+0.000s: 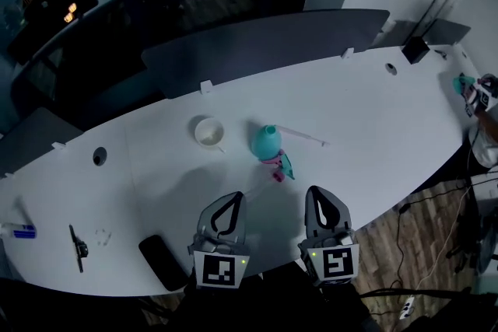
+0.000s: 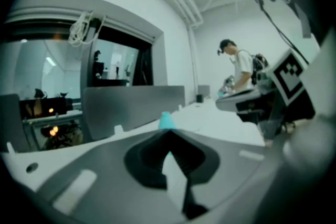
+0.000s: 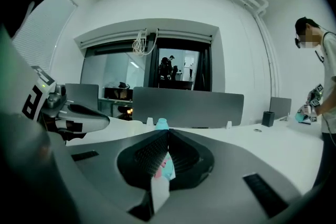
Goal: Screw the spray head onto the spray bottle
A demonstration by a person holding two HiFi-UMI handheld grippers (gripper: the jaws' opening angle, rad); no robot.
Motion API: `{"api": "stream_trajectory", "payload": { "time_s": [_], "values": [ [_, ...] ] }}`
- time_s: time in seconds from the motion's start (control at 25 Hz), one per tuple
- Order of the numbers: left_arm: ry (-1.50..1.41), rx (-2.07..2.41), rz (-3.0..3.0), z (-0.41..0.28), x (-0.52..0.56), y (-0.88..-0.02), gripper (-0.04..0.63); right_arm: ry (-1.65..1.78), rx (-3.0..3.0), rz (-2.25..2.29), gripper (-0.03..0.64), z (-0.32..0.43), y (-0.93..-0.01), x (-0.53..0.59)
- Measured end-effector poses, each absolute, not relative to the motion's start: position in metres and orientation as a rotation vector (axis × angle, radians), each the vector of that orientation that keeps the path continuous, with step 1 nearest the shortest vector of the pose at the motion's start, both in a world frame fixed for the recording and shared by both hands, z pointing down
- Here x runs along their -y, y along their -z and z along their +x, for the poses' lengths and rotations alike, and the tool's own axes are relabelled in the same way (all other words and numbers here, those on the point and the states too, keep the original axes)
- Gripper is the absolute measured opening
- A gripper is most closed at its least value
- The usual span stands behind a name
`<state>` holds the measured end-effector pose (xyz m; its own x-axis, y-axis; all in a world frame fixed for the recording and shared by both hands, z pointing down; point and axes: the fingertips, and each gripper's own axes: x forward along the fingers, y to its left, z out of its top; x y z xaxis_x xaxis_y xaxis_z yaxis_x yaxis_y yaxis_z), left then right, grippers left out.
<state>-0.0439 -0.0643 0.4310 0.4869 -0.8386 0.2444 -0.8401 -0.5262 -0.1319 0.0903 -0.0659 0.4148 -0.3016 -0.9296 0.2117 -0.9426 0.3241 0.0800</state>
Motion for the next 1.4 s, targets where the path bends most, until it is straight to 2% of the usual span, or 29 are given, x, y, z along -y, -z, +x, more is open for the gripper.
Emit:
{"api": "stream_trajectory", "payload": {
  "time_s": [0.32, 0.36, 0.4, 0.52, 0.64, 0.96, 1.16, 1.4],
  "values": [
    [-0.905, 0.979, 2.734, 0.02, 0.089, -0.477, 0.006, -0.1, 2.359, 1.692, 0.006, 0.119, -0.418, 0.08],
    [-0.934, 0.909, 2.719, 0.029, 0.092, -0.481, 0.029, -0.104, 2.353, 1.694, 0.006, 0.123, -0.42, 0.079],
    [-0.96, 0.845, 2.704, 0.037, 0.095, -0.484, 0.125, -0.109, 2.344, 1.697, 0.006, 0.128, -0.421, 0.079],
    [-1.073, 0.717, 2.667, 0.054, 0.105, -0.495, 0.199, -0.126, 2.326, 1.7, 0.008, 0.14, -0.426, 0.08],
    [-1.216, 0.617, 2.608, 0.063, 0.11, -0.516, 0.222, -0.137, 2.328, 1.681, 0.006, 0.144, -0.429, 0.082],
    [-1.51, 0.488, 2.46, 0.075, 0.114, -0.555, 0.22, -0.156, 2.336, 1.662, 0.006, 0.15, -0.433, 0.087],
    [-1.731, 0.397, 2.339, 0.076, 0.115, -0.599, 0.187, -0.155, 2.341, 1.666, 0.007, 0.152, -0.429, 0.088],
    [-1.871, 0.295, 2.191, 0.076, 0.11, -0.584, 0.187, -0.153, 2.341, 1.662, 0.006, 0.152, -0.43, 0.089]
  ]
}}
